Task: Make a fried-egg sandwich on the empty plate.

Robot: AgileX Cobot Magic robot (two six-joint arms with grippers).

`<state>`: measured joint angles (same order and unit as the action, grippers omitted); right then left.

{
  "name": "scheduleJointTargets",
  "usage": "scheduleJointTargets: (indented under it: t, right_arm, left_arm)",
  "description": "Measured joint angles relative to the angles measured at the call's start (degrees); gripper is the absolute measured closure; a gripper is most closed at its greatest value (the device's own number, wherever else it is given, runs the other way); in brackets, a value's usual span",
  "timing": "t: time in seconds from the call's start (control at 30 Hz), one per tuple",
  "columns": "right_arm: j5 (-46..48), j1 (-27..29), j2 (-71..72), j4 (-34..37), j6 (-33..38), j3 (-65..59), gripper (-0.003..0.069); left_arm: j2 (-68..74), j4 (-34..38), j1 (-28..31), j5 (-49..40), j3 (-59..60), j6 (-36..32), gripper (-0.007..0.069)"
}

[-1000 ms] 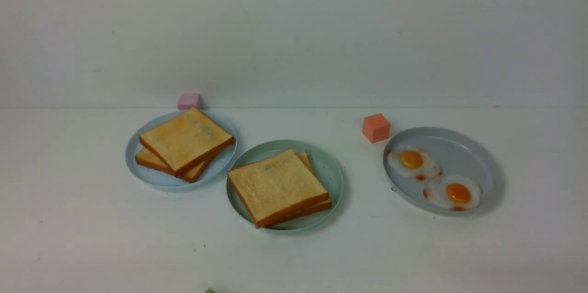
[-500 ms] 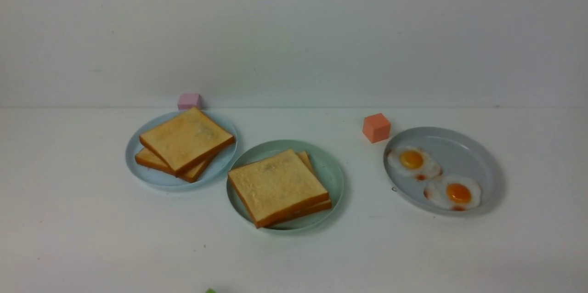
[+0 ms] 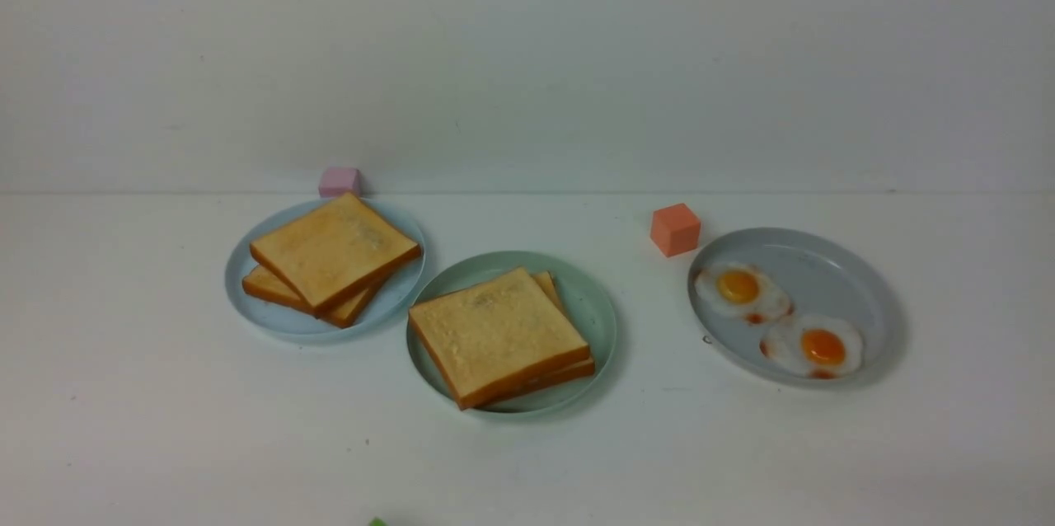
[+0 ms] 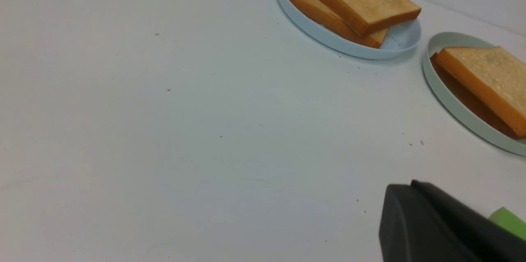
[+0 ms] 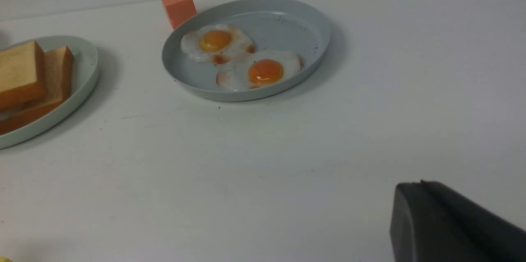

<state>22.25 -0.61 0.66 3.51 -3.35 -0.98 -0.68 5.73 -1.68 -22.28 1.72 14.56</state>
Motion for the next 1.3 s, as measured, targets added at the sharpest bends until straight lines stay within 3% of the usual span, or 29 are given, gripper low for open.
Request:
scheduleJointTargets:
  t: [1.3]
  right_arm:
    - [0.00,0.00,0.00,0.00,0.00,0.00,0.0577]
  left_arm:
    - [0.00,0.00,0.00,0.05,0.00,0.00,0.0630]
